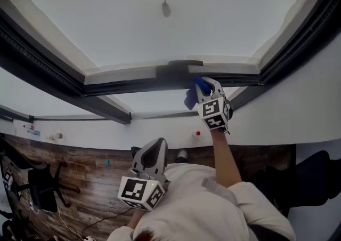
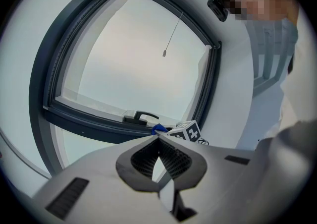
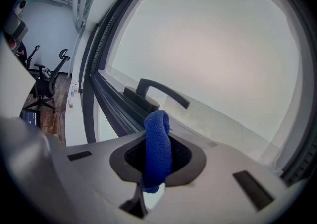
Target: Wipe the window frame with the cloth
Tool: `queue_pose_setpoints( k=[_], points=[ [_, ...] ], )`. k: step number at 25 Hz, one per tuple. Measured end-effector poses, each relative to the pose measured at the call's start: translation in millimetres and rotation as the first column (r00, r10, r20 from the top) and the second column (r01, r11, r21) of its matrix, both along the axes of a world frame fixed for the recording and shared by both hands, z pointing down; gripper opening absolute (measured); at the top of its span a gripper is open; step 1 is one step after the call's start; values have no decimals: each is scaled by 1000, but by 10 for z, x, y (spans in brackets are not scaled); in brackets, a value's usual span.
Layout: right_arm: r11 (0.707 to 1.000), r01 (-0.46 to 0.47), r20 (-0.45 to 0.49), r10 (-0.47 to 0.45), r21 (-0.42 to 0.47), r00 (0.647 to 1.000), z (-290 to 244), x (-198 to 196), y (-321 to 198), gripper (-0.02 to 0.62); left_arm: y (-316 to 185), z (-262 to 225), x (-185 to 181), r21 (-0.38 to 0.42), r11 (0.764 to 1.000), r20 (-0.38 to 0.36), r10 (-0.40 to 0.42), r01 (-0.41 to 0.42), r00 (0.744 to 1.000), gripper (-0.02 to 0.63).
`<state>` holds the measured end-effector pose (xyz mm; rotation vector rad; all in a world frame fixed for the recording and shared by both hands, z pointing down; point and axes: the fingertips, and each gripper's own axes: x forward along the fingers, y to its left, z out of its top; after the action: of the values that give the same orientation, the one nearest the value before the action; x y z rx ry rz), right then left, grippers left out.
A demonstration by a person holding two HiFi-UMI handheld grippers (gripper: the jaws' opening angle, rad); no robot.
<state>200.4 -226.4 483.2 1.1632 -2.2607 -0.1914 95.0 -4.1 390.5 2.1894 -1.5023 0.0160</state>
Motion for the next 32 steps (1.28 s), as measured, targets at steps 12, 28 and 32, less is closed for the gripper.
queue_pose_setpoints(
  k=[12, 28, 32],
  points=[
    [1000, -23, 11, 23, 0, 1000, 0, 182, -27, 49, -13, -9, 67, 2, 1000, 10, -6, 6, 1000, 5],
    [997, -74, 15, 74, -3, 997, 2, 378, -48, 50, -34, -13, 63, 5, 1000, 4, 7, -7, 1000, 6],
    [997, -80, 13, 80, -1, 997, -8, 418, -59, 50, -42, -10, 73, 4, 1000, 2, 9, -9, 1000, 5]
  ],
)
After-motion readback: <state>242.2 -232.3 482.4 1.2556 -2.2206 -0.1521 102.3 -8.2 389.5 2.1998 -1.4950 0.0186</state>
